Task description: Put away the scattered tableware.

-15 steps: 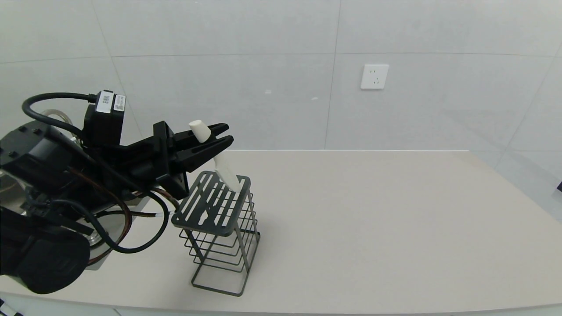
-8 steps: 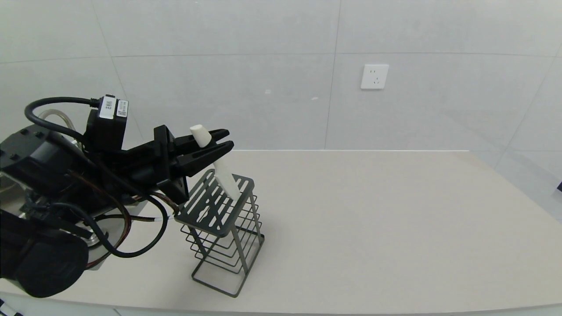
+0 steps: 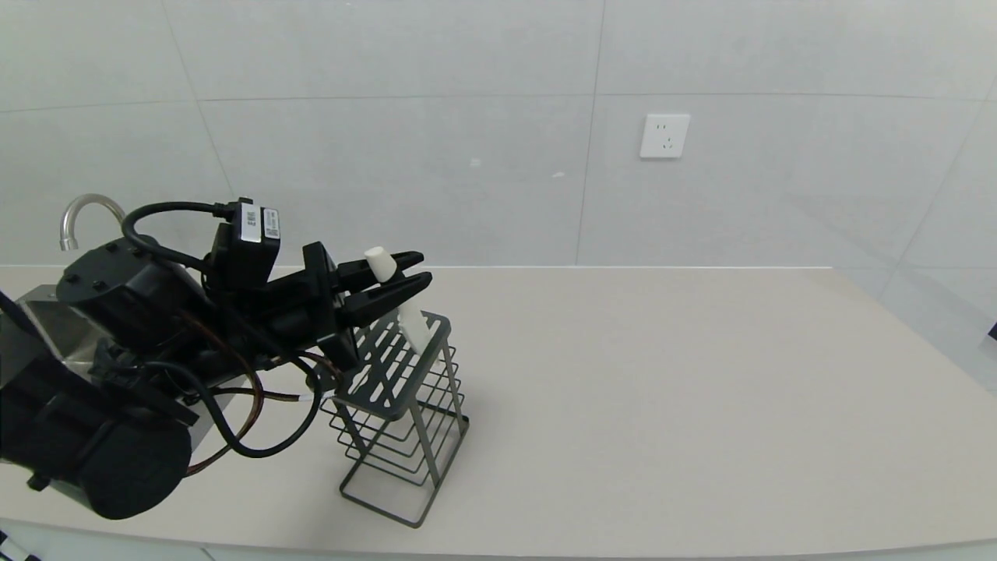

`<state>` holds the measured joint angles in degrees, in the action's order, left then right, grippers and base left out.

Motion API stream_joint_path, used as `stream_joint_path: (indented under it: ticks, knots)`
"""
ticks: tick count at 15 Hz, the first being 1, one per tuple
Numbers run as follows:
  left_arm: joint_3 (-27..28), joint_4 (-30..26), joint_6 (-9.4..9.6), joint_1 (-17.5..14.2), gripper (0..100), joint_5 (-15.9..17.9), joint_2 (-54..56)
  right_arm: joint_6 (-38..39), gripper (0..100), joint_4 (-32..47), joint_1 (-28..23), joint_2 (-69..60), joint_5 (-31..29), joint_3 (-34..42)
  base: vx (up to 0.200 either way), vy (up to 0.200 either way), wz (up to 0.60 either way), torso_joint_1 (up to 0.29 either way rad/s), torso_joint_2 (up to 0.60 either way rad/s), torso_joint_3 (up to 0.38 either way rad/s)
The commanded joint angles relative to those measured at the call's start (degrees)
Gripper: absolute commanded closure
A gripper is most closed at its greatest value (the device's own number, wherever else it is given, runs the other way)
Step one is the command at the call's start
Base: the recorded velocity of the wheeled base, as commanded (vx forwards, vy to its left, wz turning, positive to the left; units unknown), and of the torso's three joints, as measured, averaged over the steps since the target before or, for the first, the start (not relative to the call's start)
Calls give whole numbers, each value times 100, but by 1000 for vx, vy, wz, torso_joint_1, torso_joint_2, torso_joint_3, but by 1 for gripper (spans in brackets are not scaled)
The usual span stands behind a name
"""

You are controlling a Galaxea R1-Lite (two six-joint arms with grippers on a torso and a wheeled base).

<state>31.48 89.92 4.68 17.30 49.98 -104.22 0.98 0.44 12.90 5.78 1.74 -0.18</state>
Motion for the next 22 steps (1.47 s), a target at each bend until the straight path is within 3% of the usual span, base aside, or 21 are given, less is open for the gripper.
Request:
stream_joint_path:
  ticks: [1, 9, 10, 16, 17, 18, 19, 22]
  knots:
    - [-27, 8, 15, -7, 100, 3, -108, -1, 0, 0, 2, 11, 1, 1, 0, 0, 0, 0, 0, 0]
    - [-274, 8, 68, -42, 100, -120, -266, -1, 0, 0, 2, 11, 1, 1, 0, 0, 0, 0, 0, 0]
    - [-274, 8, 68, -42, 0, -173, -292, -1, 0, 0, 2, 11, 1, 1, 0, 0, 0, 0, 0, 0]
    - [-282, 8, 68, -130, 0, -182, 253, -1, 0, 0, 2, 11, 1, 1, 0, 0, 0, 0, 0, 0]
    - [-291, 8, 130, -209, 0, -182, 560, -1, 0, 0, 2, 11, 1, 1, 0, 0, 0, 0, 0, 0]
    - [-318, 8, 384, -341, 0, -173, 947, -1, 0, 0, 2, 11, 1, 1, 0, 0, 0, 0, 0, 0]
    - [-485, 8, 525, -473, 0, -164, 1316, -1, 0, 0, 2, 11, 1, 1, 0, 0, 0, 0, 0, 0]
    - [-1715, 8, 305, -693, 0, -164, 3013, -1, 0, 0, 2, 11, 1, 9, 0, 0, 0, 0, 0, 0]
